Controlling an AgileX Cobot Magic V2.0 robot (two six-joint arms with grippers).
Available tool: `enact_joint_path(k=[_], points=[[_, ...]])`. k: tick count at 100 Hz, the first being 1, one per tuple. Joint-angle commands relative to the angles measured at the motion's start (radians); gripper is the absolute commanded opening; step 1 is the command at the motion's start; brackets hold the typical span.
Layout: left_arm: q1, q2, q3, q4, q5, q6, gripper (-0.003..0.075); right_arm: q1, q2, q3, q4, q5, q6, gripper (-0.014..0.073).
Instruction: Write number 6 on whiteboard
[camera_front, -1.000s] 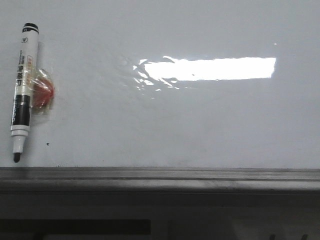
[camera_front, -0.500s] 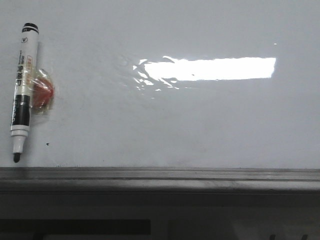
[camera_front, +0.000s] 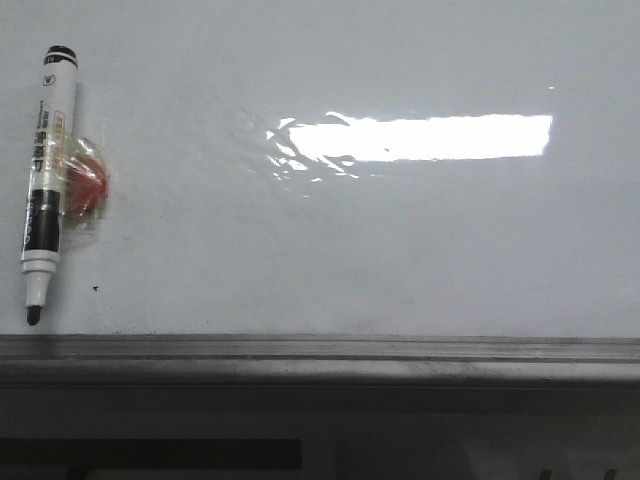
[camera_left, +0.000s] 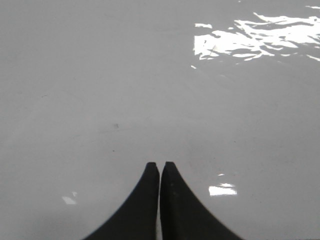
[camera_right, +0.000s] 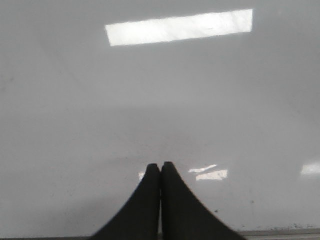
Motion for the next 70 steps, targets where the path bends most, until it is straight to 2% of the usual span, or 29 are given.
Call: enact_joint_path(k=[1, 13, 22, 33, 46, 53, 70], points=[[-0.006, -0.029, 0.045, -0.022, -0.091, -0.011, -0.0019, -0.003, -0.019, 0.027, -0.002, -0.090, -0.003, -0.0053], [-0.006, -0.029, 0.043, -0.132, -0.145, -0.011, -0.0019, -0.003, -0.019, 0.027, 0.006, -0.097, -0.003, -0.0053], [-0.006, -0.029, 0.023, -0.145, -0.137, -0.011, -0.0019, -0.003, -0.018, 0.022, 0.045, -0.089, -0.003, -0.0053], [-0.006, -0.029, -0.042, -0.145, -0.081, -0.011, -0.0020, -0.003, -0.002, -0.007, 0.131, -0.041, -0.003, -0.0054], [-0.006, 0.006, -0.168, -0.159, 0.066, 0.000, -0.0020, -0.003, 0.058, -0.077, 0.137, 0.026, -0.003, -0.0054], [-0.006, 0.048, -0.219, -0.138, 0.134, 0.054, -0.0020, -0.003, 0.109, -0.115, 0.137, 0.050, -0.003, -0.0053], [-0.006, 0.136, -0.279, -0.138, 0.137, 0.065, -0.0019, -0.003, 0.228, -0.201, 0.167, 0.049, -0.003, -0.0053]])
